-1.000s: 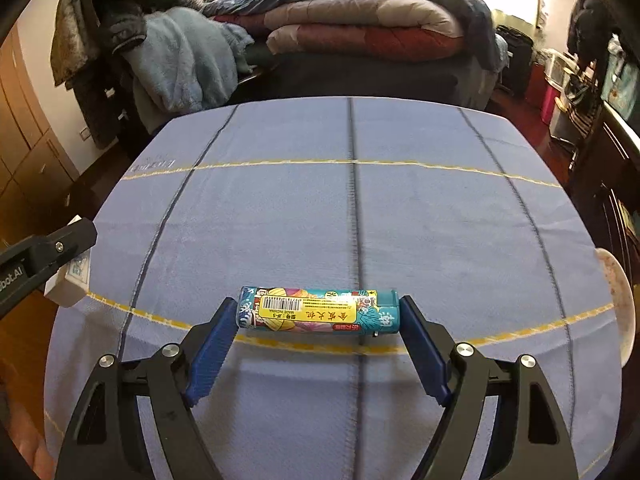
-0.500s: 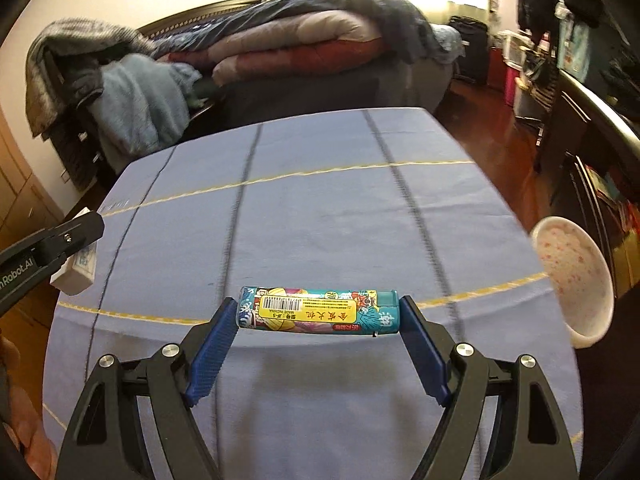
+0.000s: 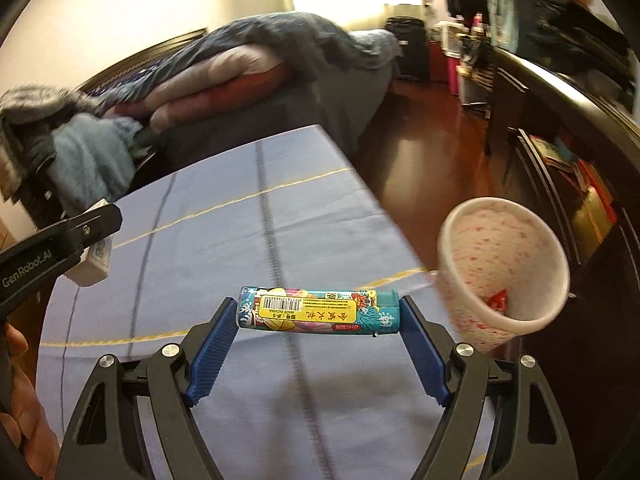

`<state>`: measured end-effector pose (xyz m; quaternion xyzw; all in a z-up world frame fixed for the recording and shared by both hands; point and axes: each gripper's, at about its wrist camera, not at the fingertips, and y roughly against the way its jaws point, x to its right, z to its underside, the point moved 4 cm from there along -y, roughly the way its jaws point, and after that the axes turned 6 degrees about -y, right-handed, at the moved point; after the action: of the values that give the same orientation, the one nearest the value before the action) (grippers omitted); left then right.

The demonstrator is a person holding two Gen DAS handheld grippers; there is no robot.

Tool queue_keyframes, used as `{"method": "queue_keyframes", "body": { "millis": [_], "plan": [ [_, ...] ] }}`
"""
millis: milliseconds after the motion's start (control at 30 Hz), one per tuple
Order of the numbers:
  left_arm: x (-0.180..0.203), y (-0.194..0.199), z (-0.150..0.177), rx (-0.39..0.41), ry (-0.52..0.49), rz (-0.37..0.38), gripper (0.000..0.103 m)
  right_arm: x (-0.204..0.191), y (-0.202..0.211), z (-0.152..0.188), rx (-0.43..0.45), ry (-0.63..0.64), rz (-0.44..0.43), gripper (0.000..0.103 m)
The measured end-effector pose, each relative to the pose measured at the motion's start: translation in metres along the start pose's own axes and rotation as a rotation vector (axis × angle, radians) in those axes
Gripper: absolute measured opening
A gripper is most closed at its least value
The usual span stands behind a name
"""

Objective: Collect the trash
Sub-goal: 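Carry the card and candy bar to the wastebasket and release both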

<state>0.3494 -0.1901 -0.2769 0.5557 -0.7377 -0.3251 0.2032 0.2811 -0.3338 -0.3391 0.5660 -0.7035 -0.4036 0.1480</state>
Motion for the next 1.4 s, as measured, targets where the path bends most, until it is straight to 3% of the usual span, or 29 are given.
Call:
{"method": "queue_keyframes", "body": {
  "millis": [467,800,1100,1400],
  "plan": [
    [0.161,-0.041,-0.038,0.023,-0.238,0.277,0.044,0.138,0.006,-0.031,0.079,-0.228,0.174,0.080],
    [0.244,-0.071,-0.053,0.015,-0.329,0.377,0.044,0.205,0.001,-0.041,0.109,-0.314,0.272,0.080],
    [0.288,-0.097,-0.054,-0.022,-0.387,0.445,0.044,0.227,-0.019,-0.046,0.106,-0.322,0.301,0.080],
    [0.307,-0.130,-0.053,-0.082,-0.379,0.471,0.044,0.241,-0.052,-0.046,0.066,-0.308,0.322,0.080]
  ]
}}
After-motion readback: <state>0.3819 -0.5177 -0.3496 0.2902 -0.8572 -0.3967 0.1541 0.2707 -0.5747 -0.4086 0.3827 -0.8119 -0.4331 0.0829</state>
